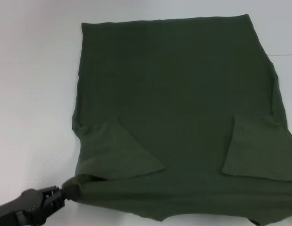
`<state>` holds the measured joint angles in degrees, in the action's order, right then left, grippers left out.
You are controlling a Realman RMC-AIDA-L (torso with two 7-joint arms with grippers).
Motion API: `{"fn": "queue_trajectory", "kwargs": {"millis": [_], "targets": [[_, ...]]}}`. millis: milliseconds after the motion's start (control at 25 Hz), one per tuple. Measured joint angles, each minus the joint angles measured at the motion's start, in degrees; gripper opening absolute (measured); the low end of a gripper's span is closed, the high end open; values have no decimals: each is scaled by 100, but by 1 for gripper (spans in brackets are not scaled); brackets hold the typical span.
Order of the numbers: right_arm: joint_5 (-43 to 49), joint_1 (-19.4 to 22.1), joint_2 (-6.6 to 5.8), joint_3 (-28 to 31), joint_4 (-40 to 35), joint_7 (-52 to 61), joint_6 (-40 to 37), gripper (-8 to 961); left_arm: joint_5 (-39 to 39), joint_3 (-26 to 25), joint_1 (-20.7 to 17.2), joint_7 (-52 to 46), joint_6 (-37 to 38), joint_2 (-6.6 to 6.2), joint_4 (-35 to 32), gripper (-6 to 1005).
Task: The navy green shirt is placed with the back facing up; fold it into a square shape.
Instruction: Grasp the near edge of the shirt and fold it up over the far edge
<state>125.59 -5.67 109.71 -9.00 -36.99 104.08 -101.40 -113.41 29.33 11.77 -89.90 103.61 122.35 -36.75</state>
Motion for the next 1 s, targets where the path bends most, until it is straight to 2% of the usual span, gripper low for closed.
{"fn": "queue_trajectory", "kwargs": {"millis": [160, 640, 840, 1000], "targets": [[0, 78, -35, 12, -3, -5, -27, 46, -144, 7, -39, 5, 95, 16, 32, 71], [69, 252, -26, 46, -17, -60, -43, 46, -576, 84, -28, 6, 373, 17, 73, 71], [168, 248, -8, 273, -19, -55, -124, 46, -658, 69, -8, -35, 395, 14, 71, 70], [146, 159, -30, 426, -19, -25, -196, 46, -625, -85, 145, -94, 428, -14, 71, 70]]}}
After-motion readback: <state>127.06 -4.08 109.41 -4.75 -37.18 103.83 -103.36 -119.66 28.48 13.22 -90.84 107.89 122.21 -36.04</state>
